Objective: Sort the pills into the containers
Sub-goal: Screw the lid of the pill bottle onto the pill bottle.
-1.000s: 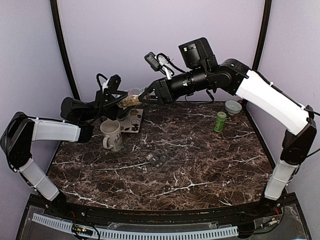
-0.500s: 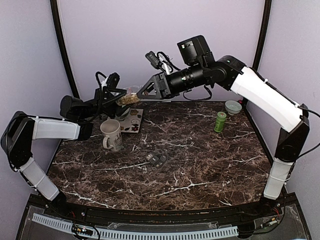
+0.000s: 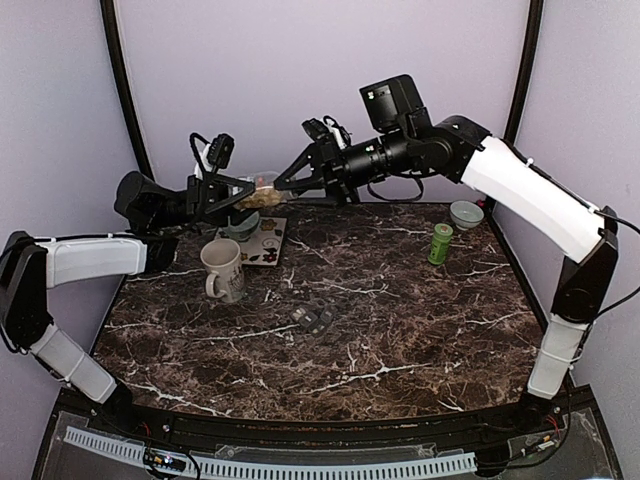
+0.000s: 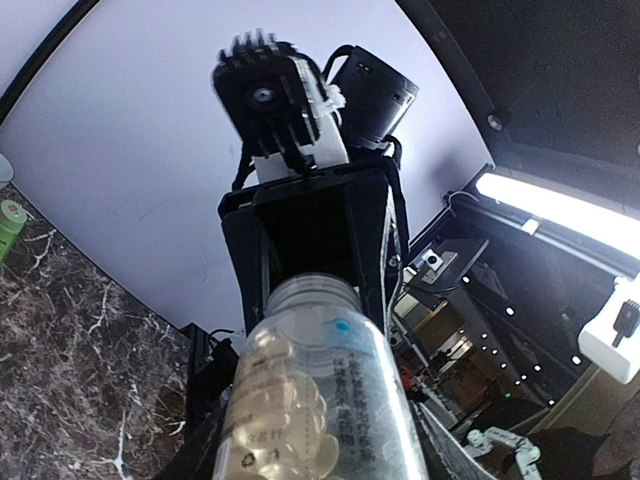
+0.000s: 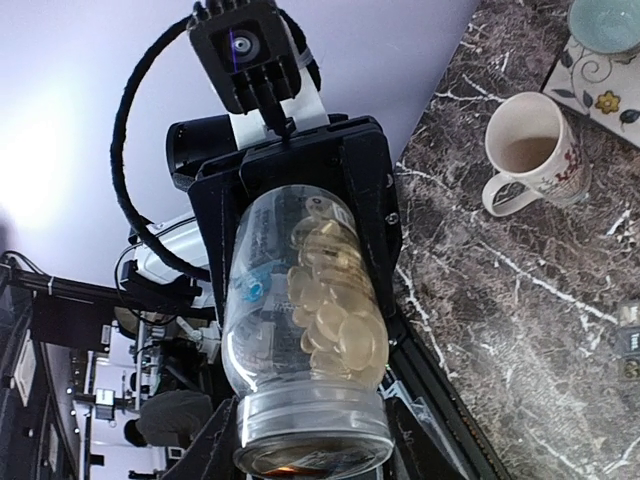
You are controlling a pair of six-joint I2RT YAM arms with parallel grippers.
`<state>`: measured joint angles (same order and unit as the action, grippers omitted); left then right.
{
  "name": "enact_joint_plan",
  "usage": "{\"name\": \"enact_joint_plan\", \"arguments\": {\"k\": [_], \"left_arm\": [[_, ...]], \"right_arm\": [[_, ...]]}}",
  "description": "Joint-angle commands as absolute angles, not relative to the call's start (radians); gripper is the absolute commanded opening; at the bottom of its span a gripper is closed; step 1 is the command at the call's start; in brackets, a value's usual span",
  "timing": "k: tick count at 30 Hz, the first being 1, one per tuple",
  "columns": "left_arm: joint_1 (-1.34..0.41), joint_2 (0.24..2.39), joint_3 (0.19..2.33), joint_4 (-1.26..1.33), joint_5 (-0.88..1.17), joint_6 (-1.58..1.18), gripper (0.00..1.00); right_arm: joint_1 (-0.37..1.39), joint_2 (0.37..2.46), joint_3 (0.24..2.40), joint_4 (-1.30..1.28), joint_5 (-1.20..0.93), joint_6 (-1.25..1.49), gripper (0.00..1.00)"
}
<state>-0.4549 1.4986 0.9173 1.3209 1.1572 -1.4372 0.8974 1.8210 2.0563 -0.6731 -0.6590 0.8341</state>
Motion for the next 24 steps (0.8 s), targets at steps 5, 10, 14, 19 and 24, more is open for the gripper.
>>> {"name": "enact_joint_plan", "arguments": {"k": [5,10,14,19,24], "left_arm": [[-0.539,1.336,0.958,0.872,1.162,-0.951,0.0],[-0.539,1.325,0.937,0.895,1.151,-0.961,0.0],[-0.54,1.337,0.923,0.953,1.148,-1.014,0.0],[-0.538,1.359,0.904,1.049,1.131,-1.096,0.0],[-0.537,1.367,0.895,1.073,1.114,-1.12,0.0]], "right_arm": [[0.923,1.831,1.911,-0.369,-0.736,1.175,0.12],[0.92,1.8,1.798,-0.17,-0.764,1.346,0.12],[0.92,1.799,1.796,-0.15,-0.767,1.359,0.17],[0.917,1.778,1.792,-0.148,-0.753,1.321,0.42],[0.905,1.753,1.794,-0.171,-0.733,1.261,0.57]]}}
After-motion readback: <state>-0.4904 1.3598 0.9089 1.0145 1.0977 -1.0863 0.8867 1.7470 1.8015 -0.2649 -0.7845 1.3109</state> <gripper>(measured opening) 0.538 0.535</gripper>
